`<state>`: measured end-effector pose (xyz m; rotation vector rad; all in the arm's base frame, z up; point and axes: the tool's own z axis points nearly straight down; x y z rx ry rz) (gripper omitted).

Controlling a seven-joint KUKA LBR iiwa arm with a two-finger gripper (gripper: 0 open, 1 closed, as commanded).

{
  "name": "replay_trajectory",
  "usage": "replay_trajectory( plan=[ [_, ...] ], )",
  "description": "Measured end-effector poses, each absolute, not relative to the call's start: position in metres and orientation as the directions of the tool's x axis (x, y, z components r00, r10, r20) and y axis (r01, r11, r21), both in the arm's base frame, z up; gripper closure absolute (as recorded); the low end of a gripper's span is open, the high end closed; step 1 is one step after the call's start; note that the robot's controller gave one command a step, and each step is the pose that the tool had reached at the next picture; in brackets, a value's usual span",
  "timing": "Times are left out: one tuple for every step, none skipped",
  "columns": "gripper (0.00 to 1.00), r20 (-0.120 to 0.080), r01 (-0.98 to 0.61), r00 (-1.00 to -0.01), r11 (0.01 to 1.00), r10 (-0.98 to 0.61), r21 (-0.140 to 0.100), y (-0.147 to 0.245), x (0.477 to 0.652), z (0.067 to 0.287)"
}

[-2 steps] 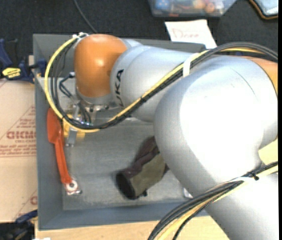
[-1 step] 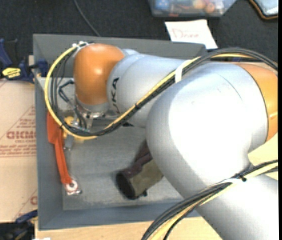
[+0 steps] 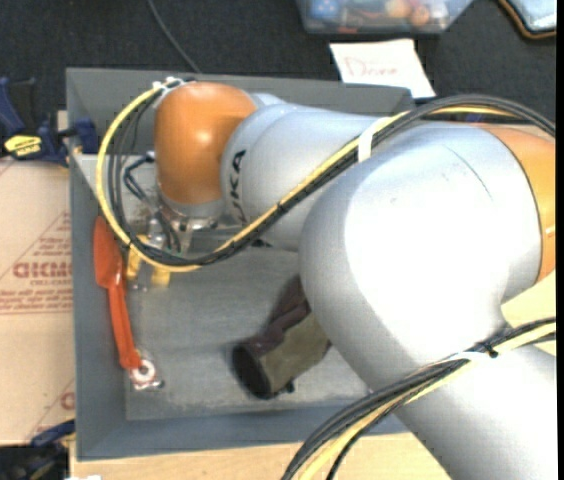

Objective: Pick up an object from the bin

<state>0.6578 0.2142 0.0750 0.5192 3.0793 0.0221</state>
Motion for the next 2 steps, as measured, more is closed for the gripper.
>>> replay_trajectory(
  plan=[
    [1.0,-0.016,0.328,-0.944,0.944,0.328,0.017,0.214,0.658,0.075],
    [1.0,-0.02,0.329,-0.944,0.944,0.33,0.02,0.213,0.659,0.152]
  ],
)
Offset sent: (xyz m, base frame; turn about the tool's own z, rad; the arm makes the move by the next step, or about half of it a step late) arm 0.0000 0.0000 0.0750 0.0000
